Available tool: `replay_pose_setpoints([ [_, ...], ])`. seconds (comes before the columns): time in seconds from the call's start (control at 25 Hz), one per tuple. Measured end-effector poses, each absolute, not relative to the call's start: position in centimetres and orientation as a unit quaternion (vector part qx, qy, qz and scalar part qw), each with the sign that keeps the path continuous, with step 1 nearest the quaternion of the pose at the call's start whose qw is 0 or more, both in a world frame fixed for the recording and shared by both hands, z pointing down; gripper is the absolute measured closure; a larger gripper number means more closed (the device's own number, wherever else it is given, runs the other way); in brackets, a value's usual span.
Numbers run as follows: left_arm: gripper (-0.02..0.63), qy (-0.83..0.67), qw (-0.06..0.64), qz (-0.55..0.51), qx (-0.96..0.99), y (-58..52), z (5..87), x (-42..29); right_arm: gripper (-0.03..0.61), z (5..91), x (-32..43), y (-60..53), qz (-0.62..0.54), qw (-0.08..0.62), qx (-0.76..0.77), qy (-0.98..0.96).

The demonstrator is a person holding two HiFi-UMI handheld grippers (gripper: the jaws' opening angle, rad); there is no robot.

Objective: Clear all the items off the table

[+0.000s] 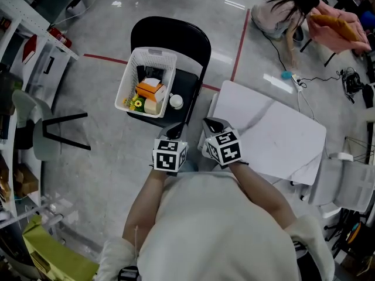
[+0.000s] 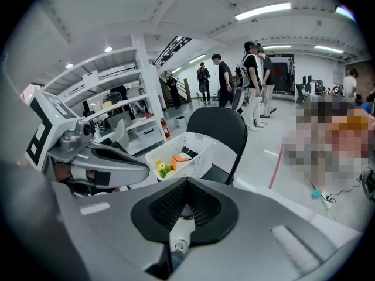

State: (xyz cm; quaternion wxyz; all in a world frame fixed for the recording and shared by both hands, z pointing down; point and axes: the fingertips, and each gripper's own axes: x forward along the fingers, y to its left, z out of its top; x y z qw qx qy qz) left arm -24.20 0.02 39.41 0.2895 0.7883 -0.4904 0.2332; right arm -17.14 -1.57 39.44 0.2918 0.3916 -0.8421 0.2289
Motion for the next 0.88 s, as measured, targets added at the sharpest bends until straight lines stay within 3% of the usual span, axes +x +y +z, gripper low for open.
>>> replay_pose_setpoints([
  [0.88,0.604,-0.496,0.291,0.228,0.786,-0.6,39.36,-24.46,0.58,39.47,-17.46,-1.98,0.236,0.281,0.394,-0.842],
])
